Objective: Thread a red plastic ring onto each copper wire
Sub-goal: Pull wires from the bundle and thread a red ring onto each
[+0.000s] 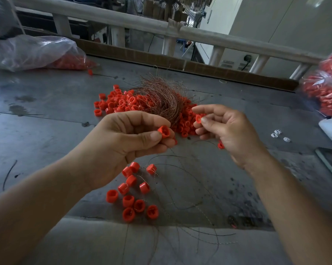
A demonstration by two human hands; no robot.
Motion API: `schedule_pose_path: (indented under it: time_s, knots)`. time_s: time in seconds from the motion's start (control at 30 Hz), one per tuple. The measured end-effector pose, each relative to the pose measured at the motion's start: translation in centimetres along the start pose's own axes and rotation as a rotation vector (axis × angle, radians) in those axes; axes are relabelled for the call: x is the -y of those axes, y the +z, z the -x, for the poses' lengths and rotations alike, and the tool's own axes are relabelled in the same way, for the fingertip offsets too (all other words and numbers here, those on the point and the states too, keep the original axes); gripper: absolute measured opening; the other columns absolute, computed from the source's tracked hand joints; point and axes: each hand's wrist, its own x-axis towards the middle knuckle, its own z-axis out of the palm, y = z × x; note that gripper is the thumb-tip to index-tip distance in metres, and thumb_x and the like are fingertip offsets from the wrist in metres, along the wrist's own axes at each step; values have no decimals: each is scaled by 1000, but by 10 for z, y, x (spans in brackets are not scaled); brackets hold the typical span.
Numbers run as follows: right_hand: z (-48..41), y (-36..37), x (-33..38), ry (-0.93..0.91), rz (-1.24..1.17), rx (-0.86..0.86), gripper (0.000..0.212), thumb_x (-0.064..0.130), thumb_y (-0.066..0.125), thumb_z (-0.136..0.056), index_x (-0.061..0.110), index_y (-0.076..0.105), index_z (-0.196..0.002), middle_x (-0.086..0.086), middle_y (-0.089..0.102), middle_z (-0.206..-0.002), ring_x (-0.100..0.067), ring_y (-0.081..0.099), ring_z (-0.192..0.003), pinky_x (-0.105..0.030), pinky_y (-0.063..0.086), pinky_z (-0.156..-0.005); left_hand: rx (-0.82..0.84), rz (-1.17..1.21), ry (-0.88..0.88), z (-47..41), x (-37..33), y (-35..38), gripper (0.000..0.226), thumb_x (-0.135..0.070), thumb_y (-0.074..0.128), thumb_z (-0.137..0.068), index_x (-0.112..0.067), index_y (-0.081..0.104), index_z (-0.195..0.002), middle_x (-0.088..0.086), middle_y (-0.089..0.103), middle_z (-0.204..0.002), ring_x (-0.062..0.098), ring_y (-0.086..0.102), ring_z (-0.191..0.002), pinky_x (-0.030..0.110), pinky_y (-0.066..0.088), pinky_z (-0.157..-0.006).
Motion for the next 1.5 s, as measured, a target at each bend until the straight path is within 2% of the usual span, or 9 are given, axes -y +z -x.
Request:
schedule_pose_path:
  time_s: [0.13, 0.27, 0.47, 0.57, 0.67, 0.9, 1.2, 1.3, 1.5]
  knots:
    - [11, 8, 15, 69, -302, 127, 26, -6, 40, -91, 10, 61, -87, -3, 66, -69, -11, 63, -62, -20, 51, -56, -15, -42, 6, 0, 1, -1, 24, -1, 59, -63, -11, 75, -79, 12, 72, -79, 21, 71, -75, 19, 55, -61]
    - [18, 18, 22, 116, -412, 207, 21, -5, 39, -91, 8, 55, -87, -4, 68, -67, -13, 65, -60, -21, 51, -53, -18, -67, 8, 0, 2, -1, 23, -4, 61, -62, -11, 74, -79, 12, 72, -77, 20, 71, -74, 19, 54, -61]
    - [20, 24, 23, 170, -494, 227, 13, 1, 42, -90, 9, 50, -85, -5, 68, -65, -14, 65, -57, -21, 51, -50, -22, -85, 18, 0, 2, 0, 23, -6, 64, -58, -13, 75, -77, 10, 72, -76, 19, 71, -73, 19, 54, -61]
    - [20, 24, 22, 169, -483, 235, 4, 8, 50, -82, 11, 52, -83, -3, 68, -67, -13, 65, -59, -20, 51, -49, -22, -88, 23, 0, 2, 0, 23, -7, 64, -58, -13, 75, -77, 10, 72, -76, 18, 71, -72, 18, 54, -60]
    - [20, 25, 19, 153, -468, 213, 9, 13, 56, -67, 14, 59, -77, 0, 66, -69, -7, 62, -58, -17, 48, -48, -13, -96, 23, 1, 2, 1, 23, -7, 63, -58, -13, 75, -78, 11, 72, -78, 20, 71, -75, 18, 54, -61]
    - [21, 28, 16, 125, -566, 191, 16, 10, 63, -61, 13, 67, -76, -2, 64, -66, -6, 62, -58, -16, 49, -52, -20, -128, 30, 1, 2, 2, 25, -12, 65, -56, -14, 75, -79, 11, 73, -79, 20, 71, -76, 18, 54, -62]
    - [29, 39, 18, -211, -114, 96, 17, 17, 67, -67, 23, 65, -82, 10, 67, -74, -4, 64, -71, -15, 50, -66, -80, -167, 63, 1, 3, 4, 28, -15, 65, -51, -19, 76, -77, 7, 73, -78, 16, 71, -73, 17, 53, -62]
    - [31, 41, 17, -258, -58, 62, 22, 11, 70, -68, 25, 64, -83, 11, 67, -72, -3, 65, -71, -14, 50, -66, -87, -176, 64, 1, 3, 5, 27, -15, 65, -51, -20, 76, -76, 6, 73, -74, 16, 70, -69, 17, 54, -60]
    - [32, 45, 17, -301, 35, 43, 20, 21, 68, -63, 25, 65, -83, 11, 67, -80, -5, 67, -74, -15, 51, -68, -99, -238, 52, 1, 3, 5, 24, -11, 64, -53, -21, 75, -72, 6, 72, -70, 15, 70, -64, 15, 53, -58]
